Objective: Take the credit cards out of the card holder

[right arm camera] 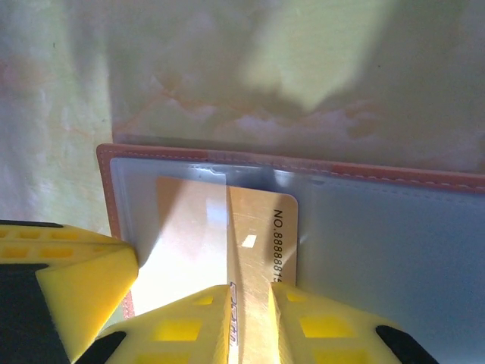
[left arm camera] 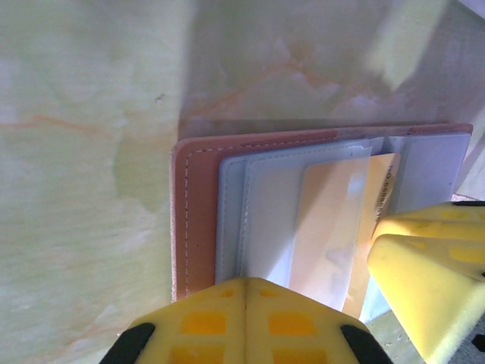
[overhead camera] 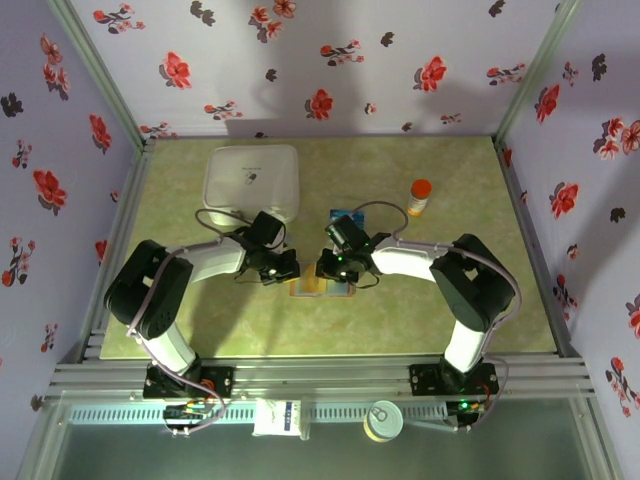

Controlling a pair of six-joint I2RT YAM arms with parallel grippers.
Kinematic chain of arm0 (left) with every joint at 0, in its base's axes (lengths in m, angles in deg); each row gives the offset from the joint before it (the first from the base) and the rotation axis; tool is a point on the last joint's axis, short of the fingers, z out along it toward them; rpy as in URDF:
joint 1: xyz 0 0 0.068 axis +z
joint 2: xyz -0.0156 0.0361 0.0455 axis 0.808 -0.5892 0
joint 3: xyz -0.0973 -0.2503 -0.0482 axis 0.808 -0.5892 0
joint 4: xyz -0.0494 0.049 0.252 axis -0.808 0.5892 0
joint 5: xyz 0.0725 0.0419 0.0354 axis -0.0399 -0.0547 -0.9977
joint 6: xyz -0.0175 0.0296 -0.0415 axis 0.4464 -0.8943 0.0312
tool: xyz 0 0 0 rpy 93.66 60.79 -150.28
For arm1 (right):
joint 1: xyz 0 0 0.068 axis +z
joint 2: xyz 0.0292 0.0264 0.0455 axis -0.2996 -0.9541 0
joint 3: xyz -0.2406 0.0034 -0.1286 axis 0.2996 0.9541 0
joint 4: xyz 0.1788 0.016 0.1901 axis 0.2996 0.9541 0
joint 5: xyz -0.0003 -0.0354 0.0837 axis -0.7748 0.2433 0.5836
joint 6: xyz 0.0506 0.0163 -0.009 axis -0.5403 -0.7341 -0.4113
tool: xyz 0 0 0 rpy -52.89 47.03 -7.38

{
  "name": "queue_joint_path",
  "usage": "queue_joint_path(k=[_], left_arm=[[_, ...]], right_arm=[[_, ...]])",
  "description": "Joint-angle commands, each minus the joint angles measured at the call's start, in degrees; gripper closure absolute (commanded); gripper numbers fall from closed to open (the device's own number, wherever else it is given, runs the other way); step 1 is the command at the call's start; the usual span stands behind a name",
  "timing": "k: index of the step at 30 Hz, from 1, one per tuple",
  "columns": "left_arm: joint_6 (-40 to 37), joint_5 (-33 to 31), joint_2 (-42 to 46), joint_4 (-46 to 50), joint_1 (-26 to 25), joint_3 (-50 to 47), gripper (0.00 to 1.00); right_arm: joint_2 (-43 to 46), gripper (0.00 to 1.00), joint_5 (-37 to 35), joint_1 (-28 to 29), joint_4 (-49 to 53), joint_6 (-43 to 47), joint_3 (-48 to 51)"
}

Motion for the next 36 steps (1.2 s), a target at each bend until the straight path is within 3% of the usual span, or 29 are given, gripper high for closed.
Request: queue_joint_path(k=[1, 36], left_arm=[[-1.3, -1.3, 1.5, 3.5, 0.6, 0.0, 1.00], [-0.4, 2.1, -2.9, 3.4, -2.1, 5.1, 1.00]], right_arm=[[2.5, 0.78, -0.8, 0.4, 1.5, 0.9, -0.6], [2.3, 0.75, -1.7, 0.3, 2.9, 1.9, 0.1]])
